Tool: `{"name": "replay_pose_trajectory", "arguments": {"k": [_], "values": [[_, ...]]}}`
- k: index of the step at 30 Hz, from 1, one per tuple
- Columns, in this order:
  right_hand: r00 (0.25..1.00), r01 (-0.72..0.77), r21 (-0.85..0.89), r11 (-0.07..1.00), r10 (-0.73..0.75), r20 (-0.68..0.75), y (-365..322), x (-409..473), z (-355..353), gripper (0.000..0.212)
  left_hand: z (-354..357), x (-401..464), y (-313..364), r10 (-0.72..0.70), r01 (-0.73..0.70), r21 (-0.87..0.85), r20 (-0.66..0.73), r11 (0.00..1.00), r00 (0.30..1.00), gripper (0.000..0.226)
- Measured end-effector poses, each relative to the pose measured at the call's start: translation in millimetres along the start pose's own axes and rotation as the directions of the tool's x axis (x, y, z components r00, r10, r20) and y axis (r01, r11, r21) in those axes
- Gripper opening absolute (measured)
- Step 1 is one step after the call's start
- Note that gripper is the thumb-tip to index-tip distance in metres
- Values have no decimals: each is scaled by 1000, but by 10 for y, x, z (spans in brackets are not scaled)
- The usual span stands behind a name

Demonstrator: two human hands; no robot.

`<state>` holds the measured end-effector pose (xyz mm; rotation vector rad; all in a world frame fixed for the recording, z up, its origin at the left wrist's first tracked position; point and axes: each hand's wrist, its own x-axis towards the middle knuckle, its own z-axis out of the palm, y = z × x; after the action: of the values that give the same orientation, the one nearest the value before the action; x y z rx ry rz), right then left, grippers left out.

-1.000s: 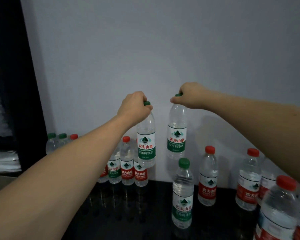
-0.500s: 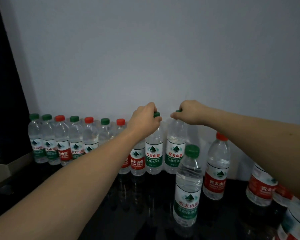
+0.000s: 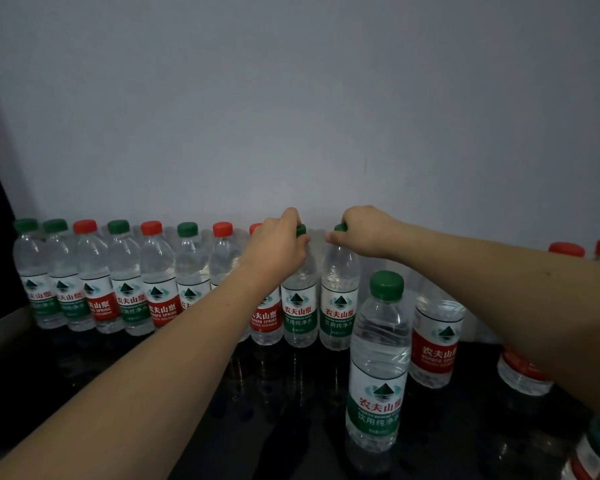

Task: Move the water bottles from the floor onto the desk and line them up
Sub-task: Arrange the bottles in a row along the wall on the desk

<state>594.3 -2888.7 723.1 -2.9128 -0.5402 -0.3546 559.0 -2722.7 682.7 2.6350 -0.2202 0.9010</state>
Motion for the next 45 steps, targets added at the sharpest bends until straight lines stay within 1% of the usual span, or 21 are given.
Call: {"name": "replay_pose_trajectory", "arguments": {"k": [5,10,12,15,17,20,22,26,30,33,36,39,42,45], "values": [[999,-21,-9,1000,21,35,-3,44,17,47,31,29,-4,12,-14,56,46,998,999,18],[999,-6,95,995,2,43,3,17,91,39,34,15,-1,-5,4,23,47,1000,999,19],[999,-18,122,992,13,39,14,-26,90,43,27,9,32,-28,27,19,52,999,998,19],[998,-47,148,988,41,45,33,-125,-3,50,-56,4,111,-69,66,30,99,997,993,21],[998,-57,138,989,51,46,61,-256,-143,53,-183,-34,194,-73,74,-4,109,997,991,29],[999,-49,80,996,47,21,128,-586,-430,49,-475,-196,355,-48,50,-71,31,996,998,43],[999,-44,39,998,45,-20,192,-877,-658,48,-705,-326,504,-2,2,-83,-7,997,1000,46],[995,-56,10,998,56,-82,255,-1551,-1027,51,-1166,-678,884,90,-91,-97,-22,991,996,47],[997,-39,9,999,39,-65,186,-2203,-1190,50,-1482,-1097,1256,143,-142,-83,0,986,990,47],[999,-2,-1,1000,2,-50,132,-2575,-1256,48,-1604,-1315,1472,152,-150,-57,27,987,988,47],[999,-9,2,1000,9,-50,140,-2809,-1298,44,-1640,-1446,1624,159,-157,-43,50,987,986,44],[998,-21,44,999,23,-56,191,-2924,-1293,41,-1587,-1502,1711,159,-158,-18,82,987,984,41],[998,-42,88,995,46,-49,252,-2930,-1261,43,-1419,-1492,1715,142,-142,-10,137,990,980,38],[997,-61,103,993,66,-44,331,-2833,-1221,44,-1193,-1412,1679,104,-101,-22,158,995,982,28]]}}
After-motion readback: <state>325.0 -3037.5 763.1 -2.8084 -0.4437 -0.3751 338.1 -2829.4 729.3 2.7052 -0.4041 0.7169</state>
